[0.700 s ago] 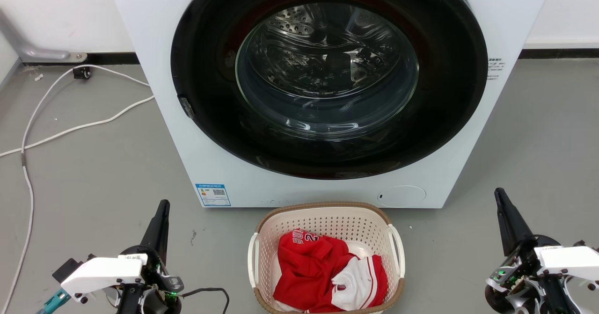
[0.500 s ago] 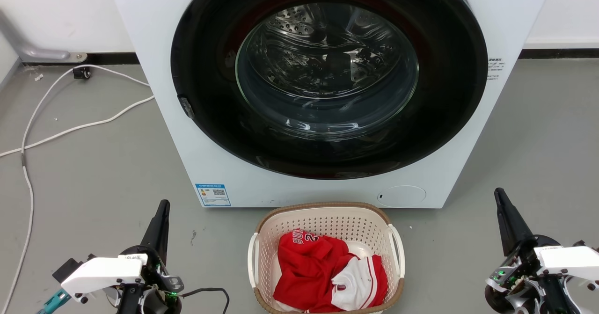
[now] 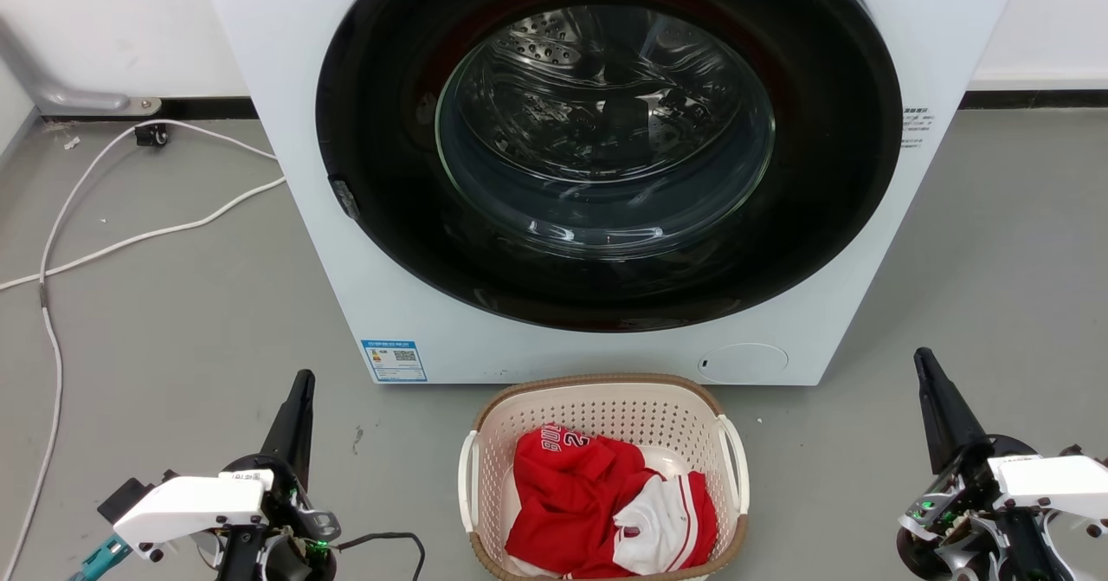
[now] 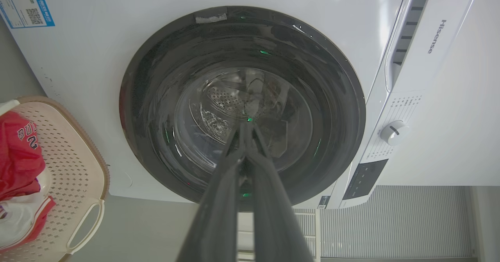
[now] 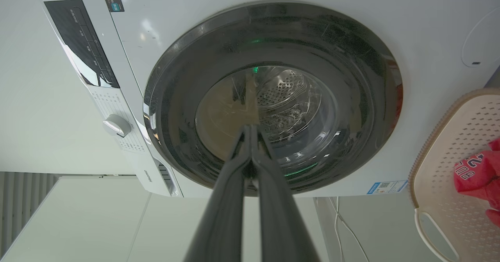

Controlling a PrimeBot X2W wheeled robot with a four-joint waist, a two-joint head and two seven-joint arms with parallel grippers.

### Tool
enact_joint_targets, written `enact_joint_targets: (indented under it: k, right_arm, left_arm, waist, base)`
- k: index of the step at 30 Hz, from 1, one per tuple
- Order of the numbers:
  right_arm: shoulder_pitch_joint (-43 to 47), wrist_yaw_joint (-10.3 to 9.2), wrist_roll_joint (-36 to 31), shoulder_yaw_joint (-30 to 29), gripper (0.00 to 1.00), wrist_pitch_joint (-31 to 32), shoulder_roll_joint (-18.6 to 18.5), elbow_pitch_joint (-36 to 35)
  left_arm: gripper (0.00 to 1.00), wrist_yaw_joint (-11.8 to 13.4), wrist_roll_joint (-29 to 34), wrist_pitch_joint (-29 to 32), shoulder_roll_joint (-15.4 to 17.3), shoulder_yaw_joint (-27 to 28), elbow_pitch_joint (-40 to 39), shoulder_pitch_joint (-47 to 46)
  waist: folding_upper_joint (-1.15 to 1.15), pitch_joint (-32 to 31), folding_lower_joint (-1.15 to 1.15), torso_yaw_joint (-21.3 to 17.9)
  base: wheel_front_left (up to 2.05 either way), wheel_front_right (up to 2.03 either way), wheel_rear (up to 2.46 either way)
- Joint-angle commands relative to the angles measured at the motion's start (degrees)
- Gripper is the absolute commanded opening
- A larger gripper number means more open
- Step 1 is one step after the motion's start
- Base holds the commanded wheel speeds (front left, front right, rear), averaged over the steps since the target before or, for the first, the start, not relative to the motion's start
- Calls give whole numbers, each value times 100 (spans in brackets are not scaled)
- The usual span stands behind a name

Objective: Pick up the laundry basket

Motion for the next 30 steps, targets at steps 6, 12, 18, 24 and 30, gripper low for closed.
enact_joint_targets:
  k: [6,12,18,24,30]
  right_arm:
    - [-69,0,-33,-21,0,18,10,9]
    - [-70,0,-44,-30,0,29,18,10]
    - [74,0,-6,21,100,-38,31,65]
    - [143,0,-45,179,100,-213,35,-86]
    - [199,0,-455,248,100,-372,40,-167]
  left_arm:
    - [0,-2,36,20,-11,24,6,-41]
    - [0,-2,48,35,-17,35,6,-43]
    - [100,0,3,-29,-52,-10,66,65]
    - [100,0,51,-198,-56,-180,-72,75]
    - [100,0,366,-369,-52,-289,-188,80]
  waist:
    - [0,0,0,0]
    - [0,0,0,0]
    - [0,0,0,0]
    - [0,0,0,0]
    - [0,-8,0,3]
  base:
    - [0,0,0]
    - [0,0,0]
    - [0,0,0]
    - [0,0,0]
    - [0,0,0]
